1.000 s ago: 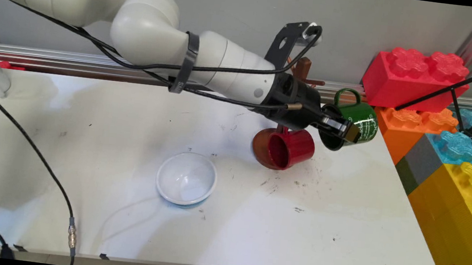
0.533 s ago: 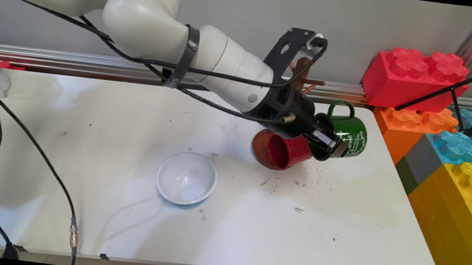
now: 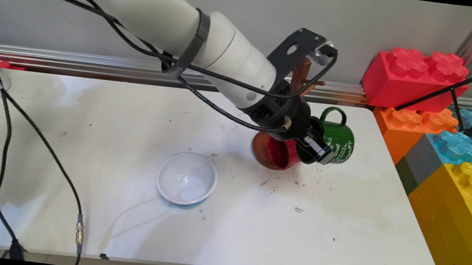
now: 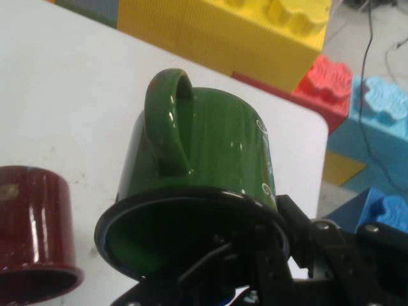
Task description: Place the picked object on the table
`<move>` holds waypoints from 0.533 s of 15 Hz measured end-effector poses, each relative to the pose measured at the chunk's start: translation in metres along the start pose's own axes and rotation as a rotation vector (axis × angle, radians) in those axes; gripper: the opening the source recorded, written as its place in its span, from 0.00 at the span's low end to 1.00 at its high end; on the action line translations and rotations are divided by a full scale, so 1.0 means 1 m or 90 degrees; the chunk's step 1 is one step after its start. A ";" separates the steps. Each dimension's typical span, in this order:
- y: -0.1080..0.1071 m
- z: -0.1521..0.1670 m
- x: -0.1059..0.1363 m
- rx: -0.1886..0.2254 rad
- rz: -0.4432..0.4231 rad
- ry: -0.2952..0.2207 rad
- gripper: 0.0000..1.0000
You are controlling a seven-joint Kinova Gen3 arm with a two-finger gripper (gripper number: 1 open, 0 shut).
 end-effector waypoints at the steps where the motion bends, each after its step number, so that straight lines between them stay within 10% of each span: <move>1: 0.001 -0.001 0.001 0.006 0.007 -0.015 0.00; 8: 0.006 -0.004 0.011 0.042 0.065 -0.118 0.00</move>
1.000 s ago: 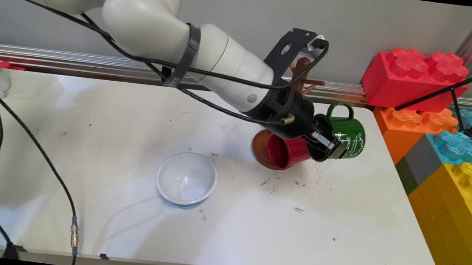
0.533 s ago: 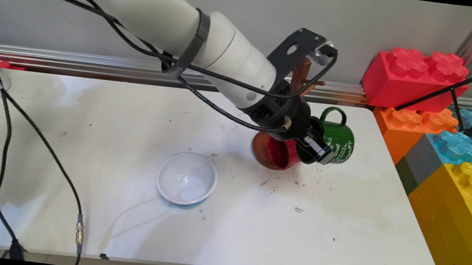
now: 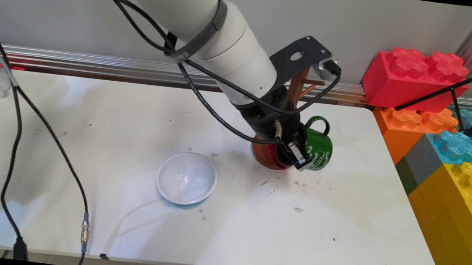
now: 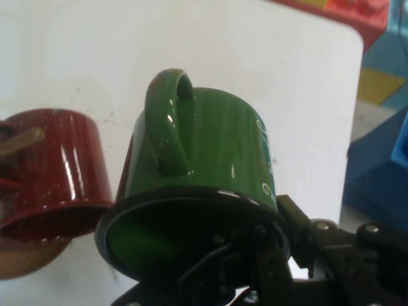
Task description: Place the picked object on the table
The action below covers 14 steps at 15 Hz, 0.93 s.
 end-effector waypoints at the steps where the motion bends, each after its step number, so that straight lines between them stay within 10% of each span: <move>1: 0.000 0.000 0.001 0.004 0.006 -0.009 0.00; 14: 0.007 0.007 0.016 0.051 0.097 -0.158 0.00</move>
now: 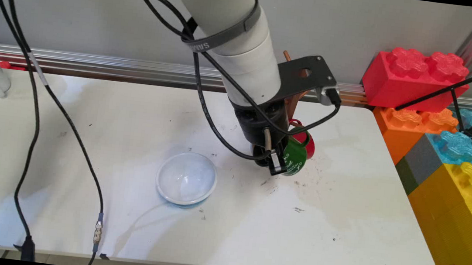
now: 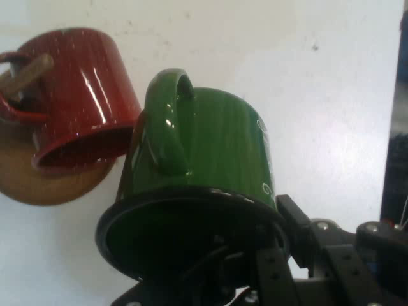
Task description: Place the picked object on the table
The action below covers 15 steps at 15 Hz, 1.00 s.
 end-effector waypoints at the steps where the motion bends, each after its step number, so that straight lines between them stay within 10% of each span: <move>1: 0.000 0.001 0.001 0.002 0.004 -0.010 0.00; 15: -0.008 0.027 0.010 0.063 0.051 -0.142 0.00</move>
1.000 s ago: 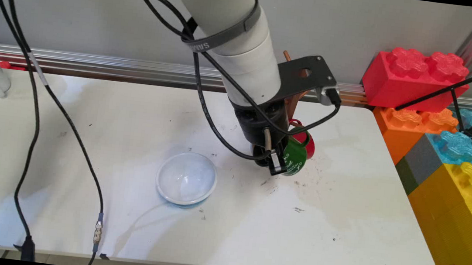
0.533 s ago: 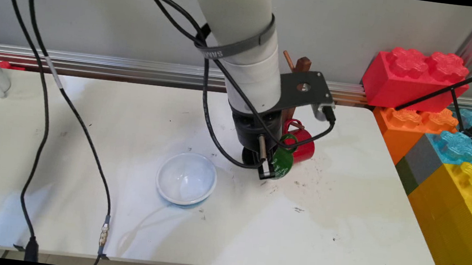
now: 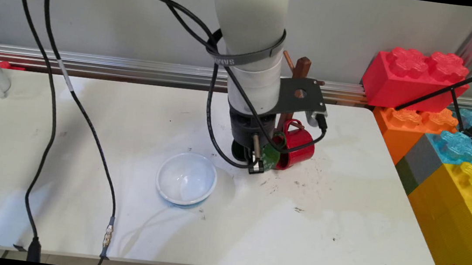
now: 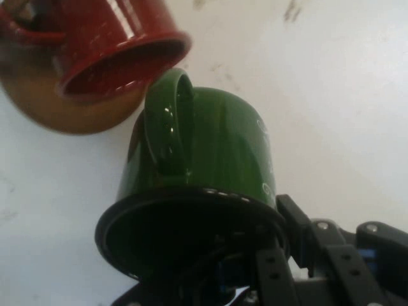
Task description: Place the picked object on the table
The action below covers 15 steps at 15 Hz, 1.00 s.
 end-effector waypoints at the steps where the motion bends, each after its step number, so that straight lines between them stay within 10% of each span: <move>1: -0.003 0.000 -0.001 0.007 0.001 -0.008 0.00; 15: -0.072 0.018 -0.043 0.089 0.033 -0.160 0.00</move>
